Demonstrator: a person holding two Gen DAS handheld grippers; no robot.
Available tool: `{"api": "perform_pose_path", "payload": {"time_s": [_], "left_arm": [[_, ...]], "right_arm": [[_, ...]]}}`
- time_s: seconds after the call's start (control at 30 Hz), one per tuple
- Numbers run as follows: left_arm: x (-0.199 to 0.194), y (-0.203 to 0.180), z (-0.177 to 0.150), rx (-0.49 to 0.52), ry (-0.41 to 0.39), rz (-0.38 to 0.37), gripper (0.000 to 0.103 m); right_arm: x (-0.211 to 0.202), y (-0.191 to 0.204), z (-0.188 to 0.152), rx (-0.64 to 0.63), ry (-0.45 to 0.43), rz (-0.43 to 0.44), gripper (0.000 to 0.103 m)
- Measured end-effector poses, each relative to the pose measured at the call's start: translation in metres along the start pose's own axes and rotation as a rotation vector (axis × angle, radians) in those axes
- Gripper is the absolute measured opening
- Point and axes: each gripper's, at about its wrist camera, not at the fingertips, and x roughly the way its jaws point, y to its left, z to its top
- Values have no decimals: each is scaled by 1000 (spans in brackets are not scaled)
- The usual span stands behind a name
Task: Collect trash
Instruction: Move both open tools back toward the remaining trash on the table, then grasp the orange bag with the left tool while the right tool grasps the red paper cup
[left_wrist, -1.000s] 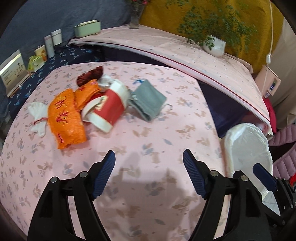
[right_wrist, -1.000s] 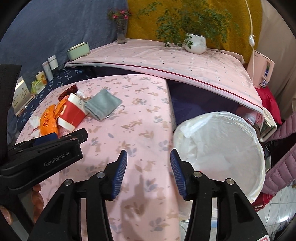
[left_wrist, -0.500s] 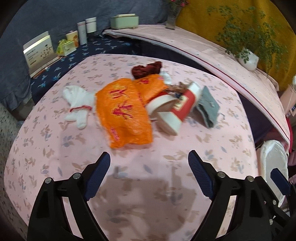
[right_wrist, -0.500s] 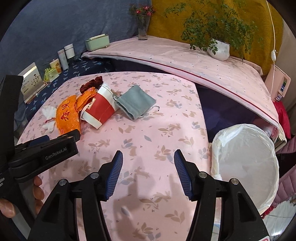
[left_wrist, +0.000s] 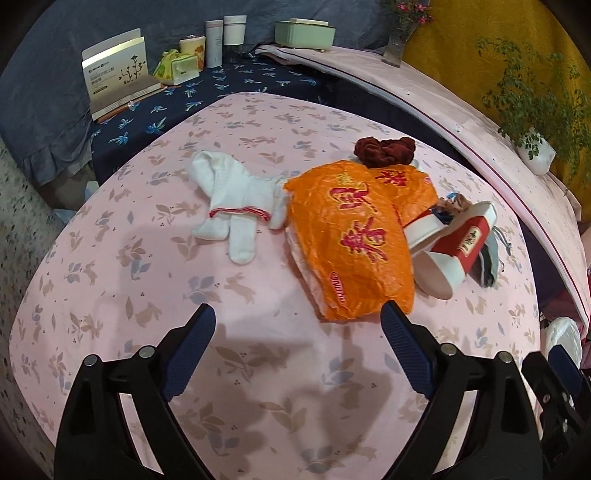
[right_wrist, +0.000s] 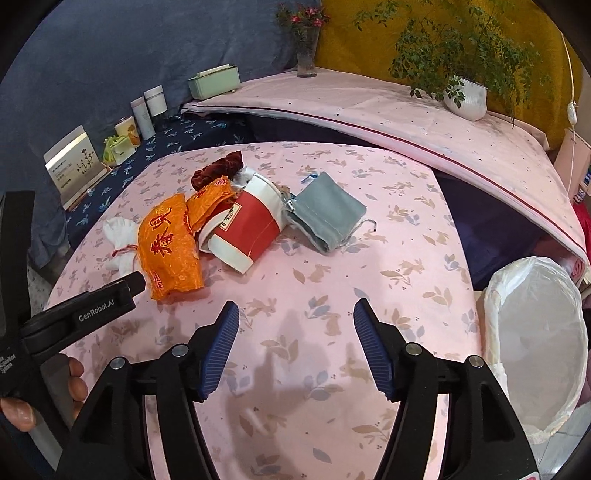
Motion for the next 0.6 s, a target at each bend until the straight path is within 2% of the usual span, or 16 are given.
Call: {"api": "perform_pose_path", "payload": {"time_s": [0.33,0.6], "left_arm": [[10,23,10,-49,8,0,90],[20,27,24,-73,12,-12,90]], "right_arm": [[40,31,37,30,9,26,62],[79,45,62,59,26,-9,62]]}}
